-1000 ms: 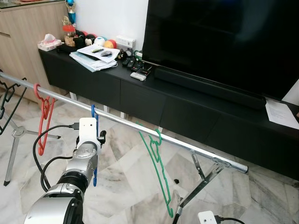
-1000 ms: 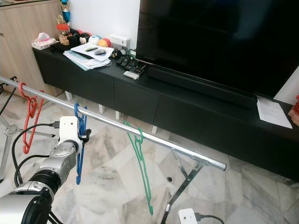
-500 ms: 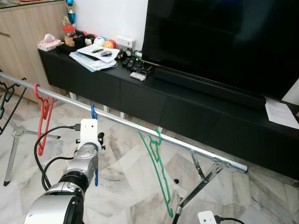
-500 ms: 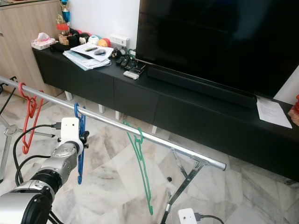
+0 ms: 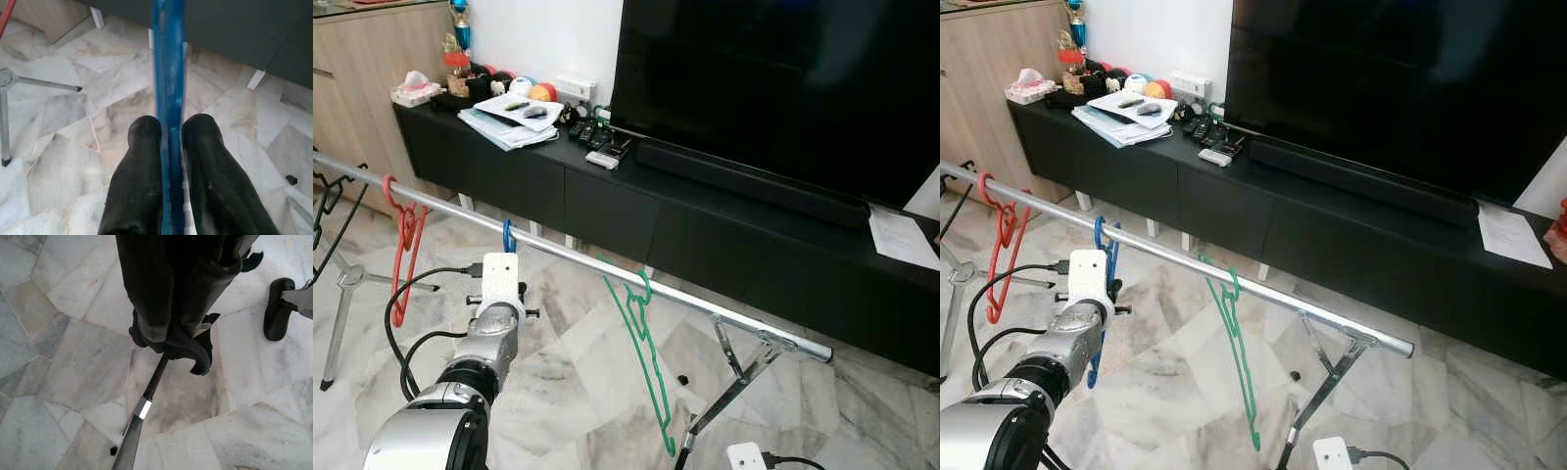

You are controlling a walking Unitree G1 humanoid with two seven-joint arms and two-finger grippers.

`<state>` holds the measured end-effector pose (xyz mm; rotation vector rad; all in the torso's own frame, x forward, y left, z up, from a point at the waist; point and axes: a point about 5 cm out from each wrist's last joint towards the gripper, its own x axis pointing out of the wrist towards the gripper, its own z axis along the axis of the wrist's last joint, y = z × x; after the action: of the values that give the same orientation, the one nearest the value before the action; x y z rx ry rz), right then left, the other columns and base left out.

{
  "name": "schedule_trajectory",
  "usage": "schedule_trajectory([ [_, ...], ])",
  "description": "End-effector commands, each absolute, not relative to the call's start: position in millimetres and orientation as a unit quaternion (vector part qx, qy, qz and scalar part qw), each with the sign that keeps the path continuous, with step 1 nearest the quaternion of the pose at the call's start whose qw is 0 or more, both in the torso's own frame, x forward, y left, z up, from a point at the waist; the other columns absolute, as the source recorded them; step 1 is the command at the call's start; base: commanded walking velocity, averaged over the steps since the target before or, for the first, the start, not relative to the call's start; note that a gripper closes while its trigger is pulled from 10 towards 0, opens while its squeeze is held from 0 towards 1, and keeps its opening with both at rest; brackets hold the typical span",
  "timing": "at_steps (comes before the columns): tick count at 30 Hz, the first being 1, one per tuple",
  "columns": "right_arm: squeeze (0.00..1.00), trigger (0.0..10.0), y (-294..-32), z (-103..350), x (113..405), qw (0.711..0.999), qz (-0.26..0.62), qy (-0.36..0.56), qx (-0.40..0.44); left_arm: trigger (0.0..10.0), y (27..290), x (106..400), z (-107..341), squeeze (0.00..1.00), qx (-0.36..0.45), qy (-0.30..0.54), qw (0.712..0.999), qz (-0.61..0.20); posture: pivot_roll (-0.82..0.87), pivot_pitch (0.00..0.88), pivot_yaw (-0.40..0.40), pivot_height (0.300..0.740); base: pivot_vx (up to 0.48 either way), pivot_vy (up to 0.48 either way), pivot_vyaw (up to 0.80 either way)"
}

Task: Hang hanger

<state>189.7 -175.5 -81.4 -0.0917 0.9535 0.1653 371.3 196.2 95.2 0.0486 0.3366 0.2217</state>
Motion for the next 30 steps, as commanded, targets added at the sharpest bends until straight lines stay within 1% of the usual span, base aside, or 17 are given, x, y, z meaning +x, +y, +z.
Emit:
schedule_trajectory([
  [1, 0.00, 10.0, -178.5, -79.4, 193.2, 0.887, 0.072, 0.454, -0.044, 0.0, 196.0, 371.9, 95.6, 0.00, 0.035, 0.173, 0.978, 0.113, 0.11, 0.019, -0.123, 0.740, 0.000, 0.000, 0.00],
  [16, 0.00, 10.0, -178.9, -79.6, 192.9, 0.886, 0.072, 0.455, -0.044, 0.0, 198.4, 371.3, 95.5, 0.00, 0.034, 0.168, 0.978, 0.116, 0.11, 0.019, -0.124, 0.740, 0.000, 0.000, 0.00],
  [22, 0.00, 10.0, -179.2, -79.7, 192.7, 0.886, 0.070, 0.455, -0.045, 0.0, 194.4, 373.6, 106.0, 0.00, 0.077, 0.109, 0.988, 0.076, 0.11, 0.021, -0.125, 0.740, 0.000, 0.000, 0.00],
  [24, 0.00, 10.0, -179.5, -79.7, 192.6, 0.886, 0.071, 0.455, -0.045, 0.0, 194.5, 372.5, 107.0, 0.00, 0.104, 0.097, 0.988, 0.064, 0.12, 0.023, -0.127, 0.740, 0.000, 0.000, 0.00],
  [29, 0.00, 10.0, -180.0, -79.7, 192.4, 0.886, 0.070, 0.456, -0.045, 0.0, 194.6, 369.6, 106.1, 0.00, 0.121, 0.084, 0.988, 0.047, 0.12, 0.024, -0.129, 0.740, 0.000, 0.000, 0.00],
  [30, 0.00, 10.0, -180.4, -79.7, 192.2, 0.886, 0.070, 0.456, -0.045, 0.0, 195.0, 365.7, 103.1, 0.00, 0.131, 0.077, 0.988, 0.032, 0.12, 0.026, -0.130, 0.740, 0.000, 0.000, 0.00],
])
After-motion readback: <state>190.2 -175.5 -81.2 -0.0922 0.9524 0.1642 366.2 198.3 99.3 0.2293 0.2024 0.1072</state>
